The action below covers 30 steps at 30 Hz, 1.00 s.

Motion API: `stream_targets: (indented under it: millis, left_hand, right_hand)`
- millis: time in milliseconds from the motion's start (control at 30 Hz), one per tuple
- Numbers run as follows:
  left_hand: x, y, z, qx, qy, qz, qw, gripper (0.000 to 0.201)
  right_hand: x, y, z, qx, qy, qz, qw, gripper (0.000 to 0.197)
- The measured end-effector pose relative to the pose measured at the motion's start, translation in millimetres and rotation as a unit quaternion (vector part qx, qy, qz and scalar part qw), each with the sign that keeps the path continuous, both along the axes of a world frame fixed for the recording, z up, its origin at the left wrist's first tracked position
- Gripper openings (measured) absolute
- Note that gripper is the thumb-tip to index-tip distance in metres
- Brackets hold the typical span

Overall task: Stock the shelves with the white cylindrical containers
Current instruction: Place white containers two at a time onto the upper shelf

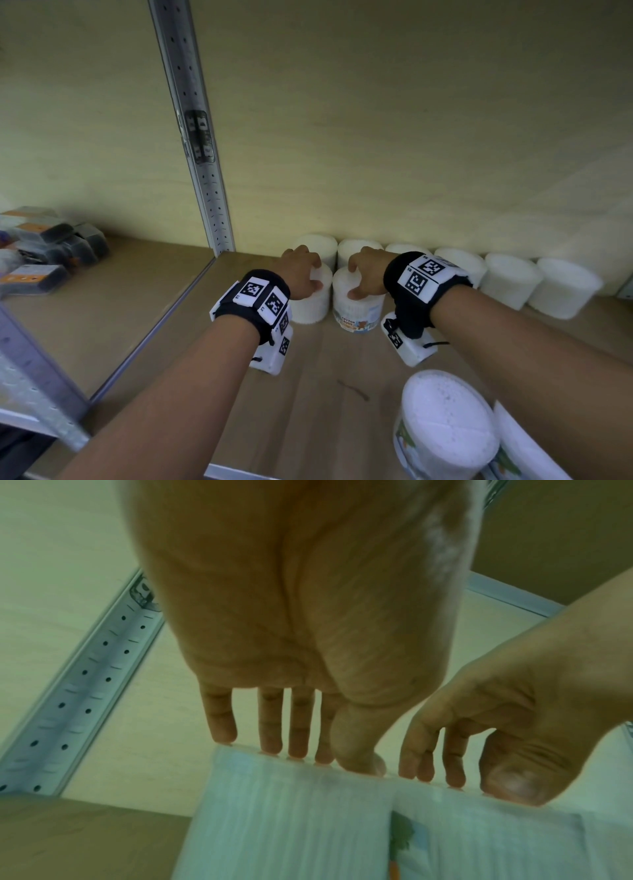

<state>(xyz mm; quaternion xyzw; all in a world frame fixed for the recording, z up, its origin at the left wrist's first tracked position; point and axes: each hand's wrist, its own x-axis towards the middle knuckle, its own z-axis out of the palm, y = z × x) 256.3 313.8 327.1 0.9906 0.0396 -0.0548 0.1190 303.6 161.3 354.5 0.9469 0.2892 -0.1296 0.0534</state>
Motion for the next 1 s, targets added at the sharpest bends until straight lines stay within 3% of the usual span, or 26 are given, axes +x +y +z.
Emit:
stream_targets:
  millis: [533,767,1000]
  left_hand:
    - [0.4,0.9,-1.1,0.001,0.005,0.000,1.000,0.051]
    - [-2.3,2.8,-1.0,-0.037,0.006,-0.017,0.999,0.049]
    - [0.8,8.7,7.2,-0.058,0.049,-0.035,0.997,0.057]
  right_hand:
    - [7.2,-4.1,-3.0,0.015,0.007,0.030,0.999,0.063]
    - [7.3,-3.8,-3.0,0.011,-0.004,0.037,0.999,0.062]
    - [8.5,-3.4,-1.6,0.011,0.001,0.038,0.999,0.063]
